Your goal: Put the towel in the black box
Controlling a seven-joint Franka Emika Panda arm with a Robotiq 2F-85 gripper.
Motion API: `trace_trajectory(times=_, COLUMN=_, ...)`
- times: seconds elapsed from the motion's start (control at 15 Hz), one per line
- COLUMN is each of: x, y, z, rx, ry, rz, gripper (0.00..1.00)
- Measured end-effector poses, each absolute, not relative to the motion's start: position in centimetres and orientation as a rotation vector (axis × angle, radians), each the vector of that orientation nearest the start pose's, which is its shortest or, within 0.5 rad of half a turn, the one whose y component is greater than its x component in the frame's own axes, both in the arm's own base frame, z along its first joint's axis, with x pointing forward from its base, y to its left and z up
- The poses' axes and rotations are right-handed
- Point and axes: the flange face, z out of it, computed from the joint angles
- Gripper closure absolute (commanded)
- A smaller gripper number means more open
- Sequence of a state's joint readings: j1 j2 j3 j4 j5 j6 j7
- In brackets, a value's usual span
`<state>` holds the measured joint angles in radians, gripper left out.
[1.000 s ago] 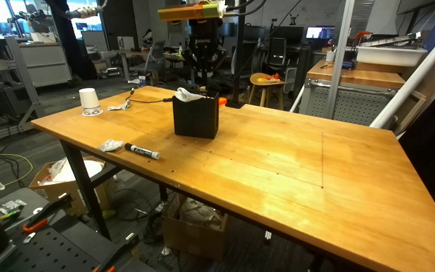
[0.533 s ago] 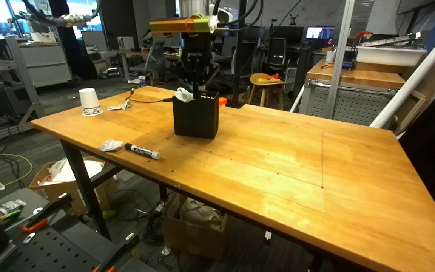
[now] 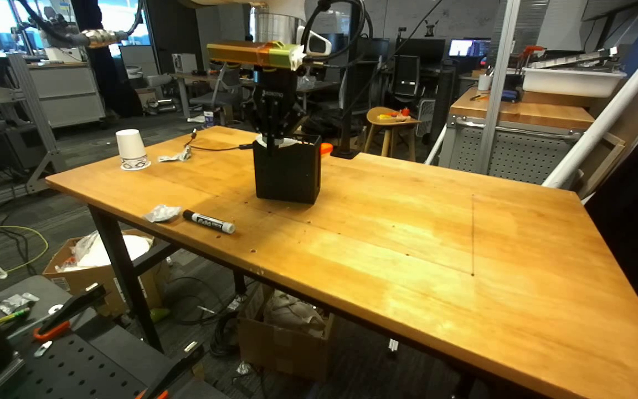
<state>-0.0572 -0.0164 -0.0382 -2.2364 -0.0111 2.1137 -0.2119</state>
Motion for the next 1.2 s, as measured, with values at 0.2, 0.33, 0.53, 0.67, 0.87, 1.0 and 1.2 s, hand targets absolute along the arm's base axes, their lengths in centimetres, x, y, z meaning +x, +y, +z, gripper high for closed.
trace_trajectory(times=0.2, x=50.8, y=-4.4, z=36.7, rx=-3.099, ry=-0.171, rz=0.142, gripper=0.98)
trace_trajectory(times=0.33, x=51.1, y=-4.3, z=36.8, rx=-3.080, ry=-0.142, rz=0.095, gripper=0.99)
trace_trajectory(times=0.53, x=51.6, y=-4.2, z=37.2, rx=-3.053, ry=-0.104, rz=0.015, gripper=0.98)
trace_trajectory(times=0.67, x=51.8, y=-4.2, z=37.4, rx=-3.042, ry=-0.087, rz=-0.023, gripper=0.98)
trace_trajectory(times=0.87, x=52.0, y=-4.1, z=37.5, rx=-3.034, ry=-0.079, rz=-0.054, gripper=0.98)
trace_trajectory(times=1.0, x=52.1, y=-4.0, z=37.6, rx=-3.032, ry=-0.081, rz=-0.067, gripper=0.98)
trace_trajectory(times=1.2, x=52.2, y=-3.7, z=37.7, rx=-3.033, ry=-0.091, rz=-0.082, gripper=0.98)
